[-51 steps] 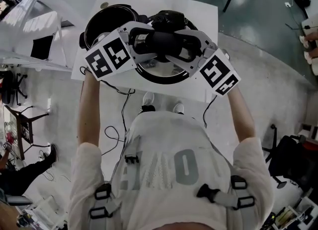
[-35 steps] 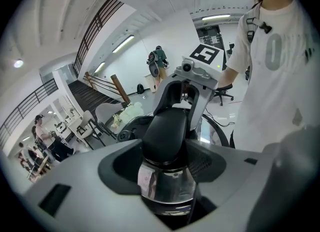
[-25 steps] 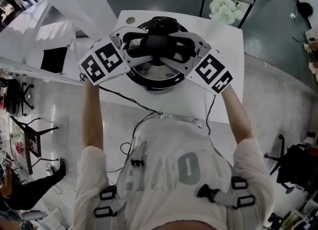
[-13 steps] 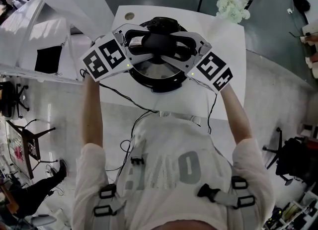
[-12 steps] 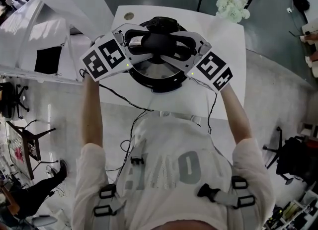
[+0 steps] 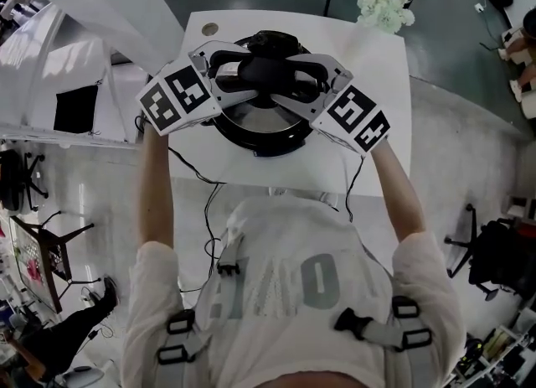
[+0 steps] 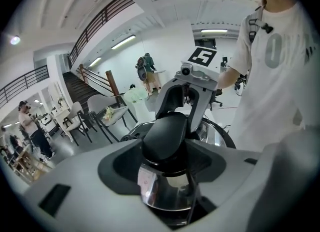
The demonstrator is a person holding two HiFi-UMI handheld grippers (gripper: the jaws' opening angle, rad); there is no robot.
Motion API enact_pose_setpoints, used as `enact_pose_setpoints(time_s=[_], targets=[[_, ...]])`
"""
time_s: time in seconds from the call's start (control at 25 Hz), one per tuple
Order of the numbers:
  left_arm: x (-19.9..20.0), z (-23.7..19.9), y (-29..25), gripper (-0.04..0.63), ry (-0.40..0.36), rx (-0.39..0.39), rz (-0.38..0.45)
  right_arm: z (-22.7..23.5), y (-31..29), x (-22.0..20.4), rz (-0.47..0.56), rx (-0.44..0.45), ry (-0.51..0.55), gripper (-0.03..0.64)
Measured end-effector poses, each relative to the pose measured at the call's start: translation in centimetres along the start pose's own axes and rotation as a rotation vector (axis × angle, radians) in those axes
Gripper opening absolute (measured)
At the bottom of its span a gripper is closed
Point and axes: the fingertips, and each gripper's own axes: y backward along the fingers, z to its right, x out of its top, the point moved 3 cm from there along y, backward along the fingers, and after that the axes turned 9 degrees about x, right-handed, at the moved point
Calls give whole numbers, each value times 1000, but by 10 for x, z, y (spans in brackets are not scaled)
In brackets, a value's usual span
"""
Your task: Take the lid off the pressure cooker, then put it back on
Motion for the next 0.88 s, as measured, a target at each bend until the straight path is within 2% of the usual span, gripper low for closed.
enact_pose_setpoints(time_s=[0.08, 0.32, 0.88], targets=[[-2, 3, -2, 259, -11, 2, -6, -2, -1, -3, -1, -13, 8, 250], [-6, 2, -3, 259, 37, 16, 81, 0, -3, -5, 18, -12, -6, 251], [-7, 3, -2, 259, 65, 55, 74, 0, -2, -6, -1, 19, 2, 254]])
